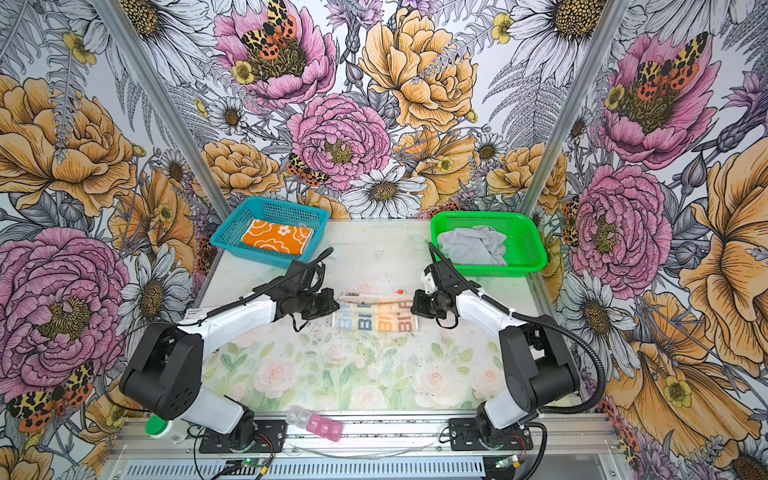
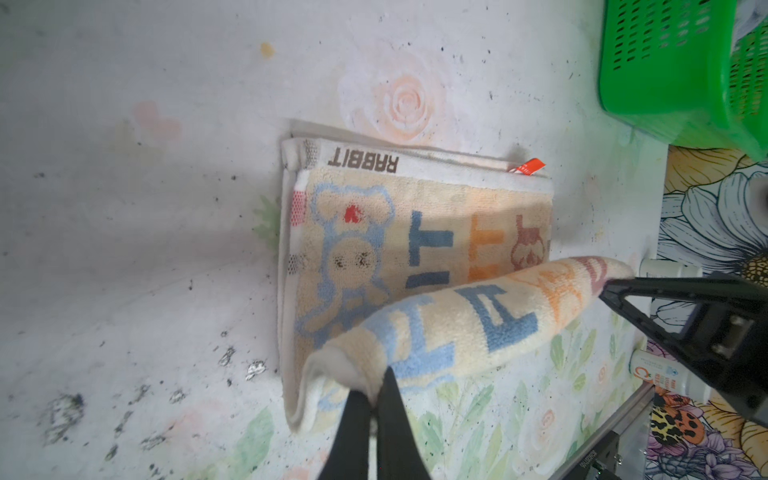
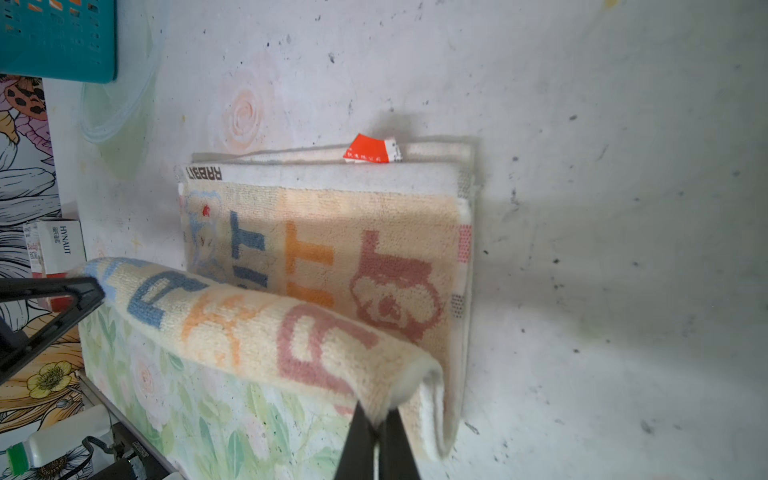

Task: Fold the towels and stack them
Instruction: 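Lift the near edge and fold it over toward the far edge with both grippers, then lower the folded edge onto the towel and open both grippers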

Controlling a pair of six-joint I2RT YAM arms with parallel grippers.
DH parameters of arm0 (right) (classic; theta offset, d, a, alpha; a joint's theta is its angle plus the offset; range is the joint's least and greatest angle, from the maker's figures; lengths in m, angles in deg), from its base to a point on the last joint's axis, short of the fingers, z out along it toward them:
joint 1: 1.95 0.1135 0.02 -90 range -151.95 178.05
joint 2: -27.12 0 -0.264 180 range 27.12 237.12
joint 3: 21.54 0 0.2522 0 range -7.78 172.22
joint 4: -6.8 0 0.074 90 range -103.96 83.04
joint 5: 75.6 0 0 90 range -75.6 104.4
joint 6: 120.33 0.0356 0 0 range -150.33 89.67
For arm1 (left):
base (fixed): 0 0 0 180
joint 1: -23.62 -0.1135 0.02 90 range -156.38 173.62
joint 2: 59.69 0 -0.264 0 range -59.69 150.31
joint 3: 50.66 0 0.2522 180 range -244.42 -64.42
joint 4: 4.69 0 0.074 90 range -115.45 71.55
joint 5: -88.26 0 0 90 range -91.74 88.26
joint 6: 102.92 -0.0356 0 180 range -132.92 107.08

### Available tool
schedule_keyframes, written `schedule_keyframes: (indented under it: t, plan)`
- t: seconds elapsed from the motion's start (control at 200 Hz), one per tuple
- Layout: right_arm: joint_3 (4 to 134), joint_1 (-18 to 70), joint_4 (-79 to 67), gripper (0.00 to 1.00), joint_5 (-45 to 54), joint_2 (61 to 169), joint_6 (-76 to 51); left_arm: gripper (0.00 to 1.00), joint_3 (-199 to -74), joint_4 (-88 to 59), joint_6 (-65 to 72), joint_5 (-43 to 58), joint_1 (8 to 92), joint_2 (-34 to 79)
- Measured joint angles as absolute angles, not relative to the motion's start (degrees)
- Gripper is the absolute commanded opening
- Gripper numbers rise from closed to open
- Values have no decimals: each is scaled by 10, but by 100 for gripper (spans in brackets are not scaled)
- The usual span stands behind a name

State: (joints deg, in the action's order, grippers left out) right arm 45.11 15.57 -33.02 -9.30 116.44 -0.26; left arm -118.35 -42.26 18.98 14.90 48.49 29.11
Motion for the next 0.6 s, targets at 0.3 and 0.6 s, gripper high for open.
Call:
schedule_keyframes:
  t: [0.3,0.6]
  plan:
    - [488,141,-331,0,-93,1190,-16,6,-1230,-423,177,160,479,339]
    - [529,137,-331,0,-95,1264,-30,12,-1274,-422,164,161,457,392]
